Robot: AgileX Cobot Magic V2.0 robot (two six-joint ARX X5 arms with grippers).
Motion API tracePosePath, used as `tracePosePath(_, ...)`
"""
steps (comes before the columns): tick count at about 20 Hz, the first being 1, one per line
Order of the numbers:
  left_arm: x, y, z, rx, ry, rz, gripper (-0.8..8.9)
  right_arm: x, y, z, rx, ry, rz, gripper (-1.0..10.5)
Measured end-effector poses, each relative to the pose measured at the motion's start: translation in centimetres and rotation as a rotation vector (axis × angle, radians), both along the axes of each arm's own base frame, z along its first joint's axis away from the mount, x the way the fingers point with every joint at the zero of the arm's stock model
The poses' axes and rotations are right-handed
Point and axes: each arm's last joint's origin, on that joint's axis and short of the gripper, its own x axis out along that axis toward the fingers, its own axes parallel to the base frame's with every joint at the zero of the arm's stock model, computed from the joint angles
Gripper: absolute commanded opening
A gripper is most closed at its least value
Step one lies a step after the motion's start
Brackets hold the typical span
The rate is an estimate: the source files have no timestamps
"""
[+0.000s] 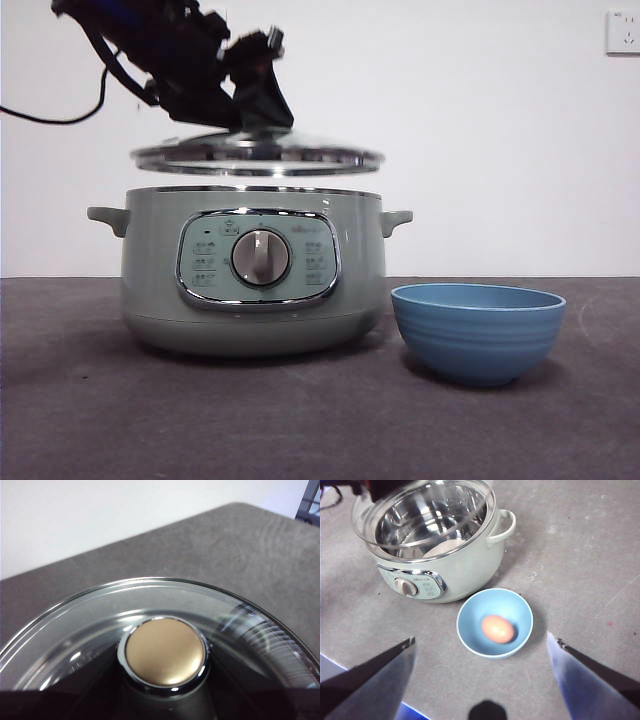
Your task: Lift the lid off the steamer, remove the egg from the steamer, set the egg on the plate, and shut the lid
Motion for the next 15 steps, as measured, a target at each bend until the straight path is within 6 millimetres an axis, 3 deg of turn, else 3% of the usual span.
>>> tracePosePath(4, 0.9, -0.4, -1.8, 0.029, 0.041, 0.012, -0.08, 0.0, 0.0, 0.0, 0.0, 0.001, 0.0, 4.4)
tracePosePath(15, 0.8, -0.4, -1.9, 0.049, 0.065, 0.017, -0.08, 0.0, 0.0, 0.0, 0.0, 0.001, 0.0, 4.4)
